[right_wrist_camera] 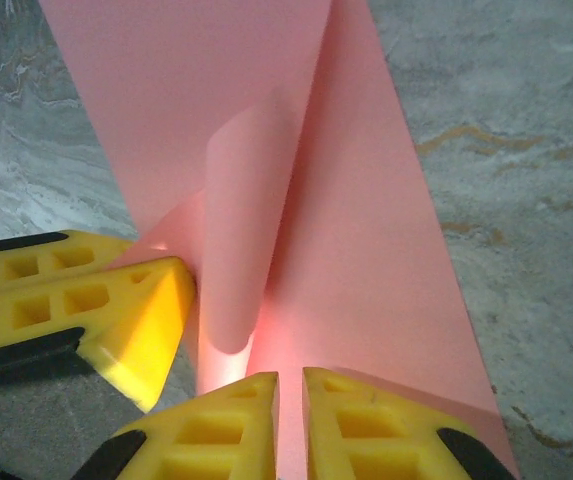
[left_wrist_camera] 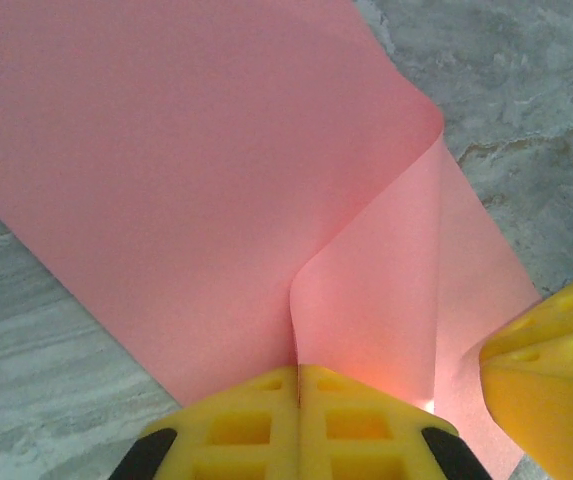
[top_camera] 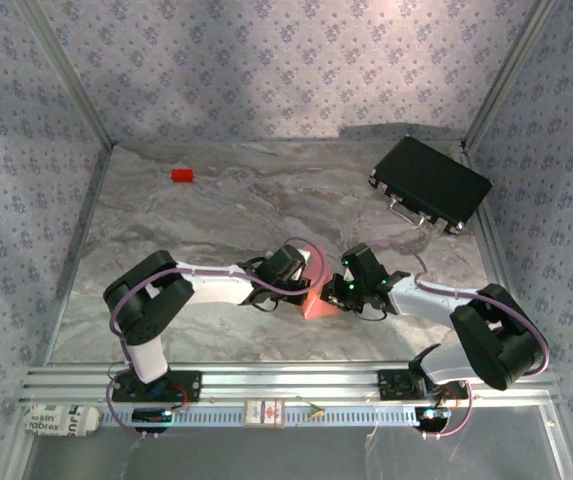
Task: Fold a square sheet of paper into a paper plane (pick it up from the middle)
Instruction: Fold the triangle a second time at the center of the table.
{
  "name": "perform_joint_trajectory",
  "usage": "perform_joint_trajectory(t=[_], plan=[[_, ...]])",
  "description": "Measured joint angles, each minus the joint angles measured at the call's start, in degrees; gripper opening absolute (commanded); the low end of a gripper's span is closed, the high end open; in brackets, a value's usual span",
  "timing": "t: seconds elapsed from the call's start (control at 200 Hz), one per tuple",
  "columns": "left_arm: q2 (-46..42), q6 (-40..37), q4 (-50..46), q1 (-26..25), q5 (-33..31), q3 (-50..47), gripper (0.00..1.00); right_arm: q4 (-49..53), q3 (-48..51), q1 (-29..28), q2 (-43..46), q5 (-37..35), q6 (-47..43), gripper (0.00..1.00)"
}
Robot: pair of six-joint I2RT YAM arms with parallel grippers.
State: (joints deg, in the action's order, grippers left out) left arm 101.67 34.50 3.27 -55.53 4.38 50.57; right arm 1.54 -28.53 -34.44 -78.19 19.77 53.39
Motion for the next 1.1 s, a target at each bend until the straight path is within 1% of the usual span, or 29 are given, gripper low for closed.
perform_joint_trajectory(t=[0.17, 0.31, 1.099], plan=[[-0.28, 0.07, -0.63, 0.0, -0.72, 0.0, 0.02, 0.11, 0.57, 0.0, -0.52, -0.9, 0.2, 0.11], [-0.33, -0.79, -0.92, 0.0, -0.83, 0.04, 0.02, 0.48, 0.57, 0.0, -1.09, -1.27, 0.13, 0.09], [-0.52, -4.68, -1.84, 0.0, -1.73, 0.37, 0.02, 0.46, 0.57, 0.07, -1.11, -1.38, -0.37, 0.09]])
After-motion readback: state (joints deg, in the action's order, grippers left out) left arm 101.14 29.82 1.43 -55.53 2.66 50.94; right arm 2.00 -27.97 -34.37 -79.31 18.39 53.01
